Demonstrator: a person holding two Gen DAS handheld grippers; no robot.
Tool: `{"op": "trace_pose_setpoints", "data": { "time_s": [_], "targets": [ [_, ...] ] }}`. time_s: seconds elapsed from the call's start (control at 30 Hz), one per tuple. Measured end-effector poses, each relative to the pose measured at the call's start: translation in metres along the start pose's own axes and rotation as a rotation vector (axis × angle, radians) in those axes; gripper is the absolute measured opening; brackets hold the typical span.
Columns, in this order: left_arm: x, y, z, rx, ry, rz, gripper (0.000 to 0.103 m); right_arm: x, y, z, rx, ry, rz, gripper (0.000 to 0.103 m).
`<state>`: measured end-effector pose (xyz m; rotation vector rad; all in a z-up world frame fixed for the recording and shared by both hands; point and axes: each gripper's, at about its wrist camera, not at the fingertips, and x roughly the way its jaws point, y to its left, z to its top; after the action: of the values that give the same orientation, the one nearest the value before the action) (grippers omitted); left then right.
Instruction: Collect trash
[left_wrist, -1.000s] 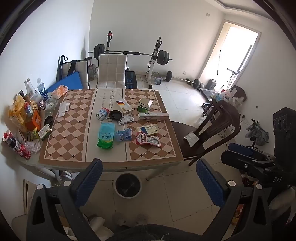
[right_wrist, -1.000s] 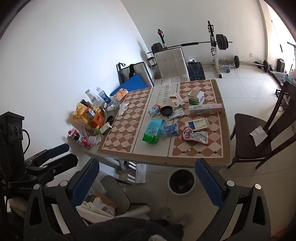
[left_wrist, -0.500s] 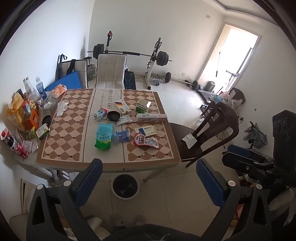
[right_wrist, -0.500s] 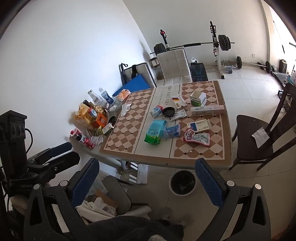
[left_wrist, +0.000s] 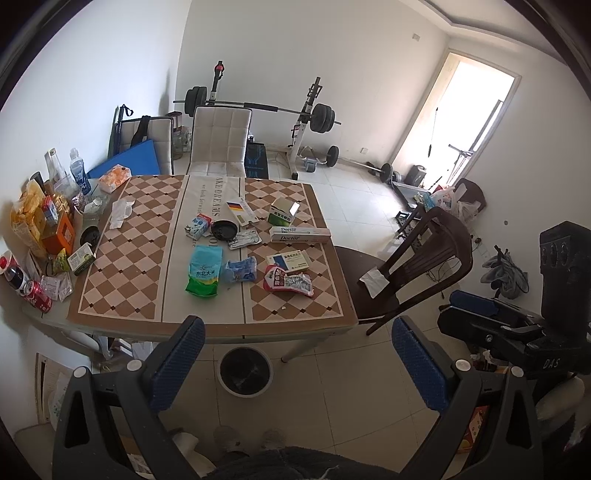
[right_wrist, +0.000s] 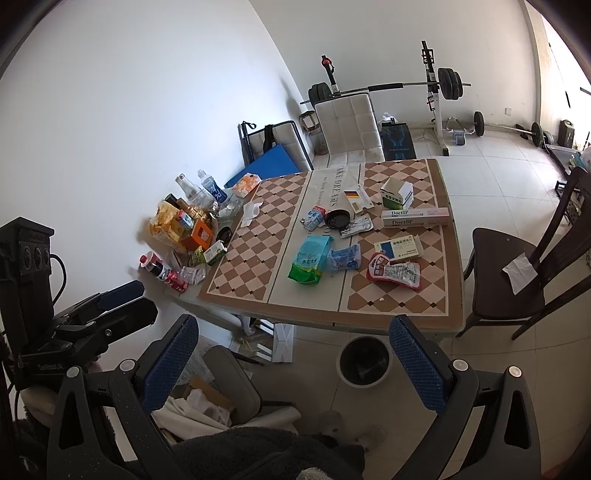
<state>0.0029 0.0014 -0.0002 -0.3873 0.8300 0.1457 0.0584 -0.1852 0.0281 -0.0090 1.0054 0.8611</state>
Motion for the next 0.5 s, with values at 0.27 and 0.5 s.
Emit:
{"op": "trace_pose_setpoints", "data": {
  "time_s": [0.27, 0.5],
  "targets": [
    [-0.0006, 0.0015, -0.0016, -0.003, -0.002, -0.006, 0.103, 0.0015, -0.0008, -0.0025, 0.002, 0.001, -0.003, 0.103],
    [-0.0006, 0.0019, -0.0008, -0.003, -0.002, -0.006, 0.103, 0.0012, 0.0006, 0.0016, -0.001, 0.002, -0.004, 0.103]
  ]
}}
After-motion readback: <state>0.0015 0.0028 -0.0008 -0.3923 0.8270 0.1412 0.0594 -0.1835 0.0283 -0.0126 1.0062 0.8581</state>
